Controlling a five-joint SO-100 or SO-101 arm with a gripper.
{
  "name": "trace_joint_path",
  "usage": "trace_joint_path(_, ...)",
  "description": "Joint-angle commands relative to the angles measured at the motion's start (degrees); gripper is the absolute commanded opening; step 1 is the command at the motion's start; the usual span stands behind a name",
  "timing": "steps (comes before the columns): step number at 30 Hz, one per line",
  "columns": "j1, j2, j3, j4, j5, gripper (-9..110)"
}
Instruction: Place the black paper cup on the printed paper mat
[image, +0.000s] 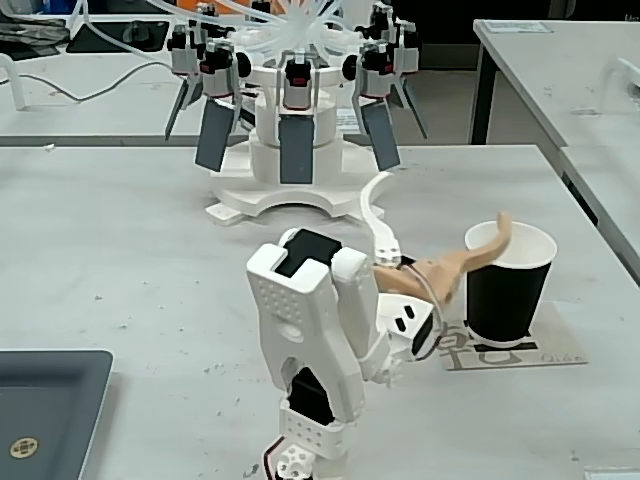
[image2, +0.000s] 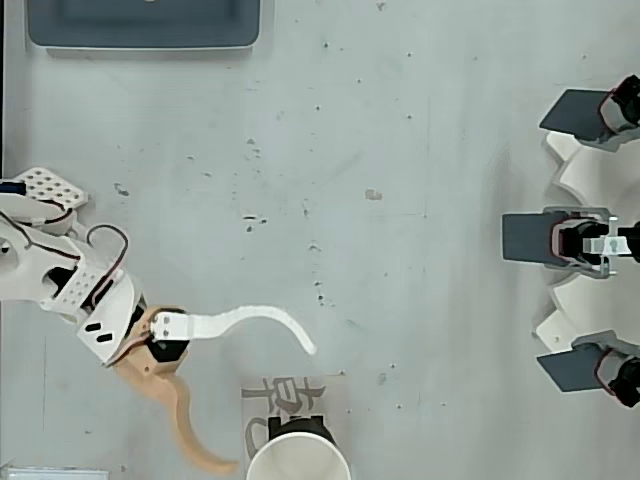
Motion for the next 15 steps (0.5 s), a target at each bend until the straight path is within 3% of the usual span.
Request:
trace_joint_path(1,-3.69,4.57,0.44,-1.23,-0.09,36)
trace_joint_path(15,-21.09,9.49,0.00,8.53,-2.90,34)
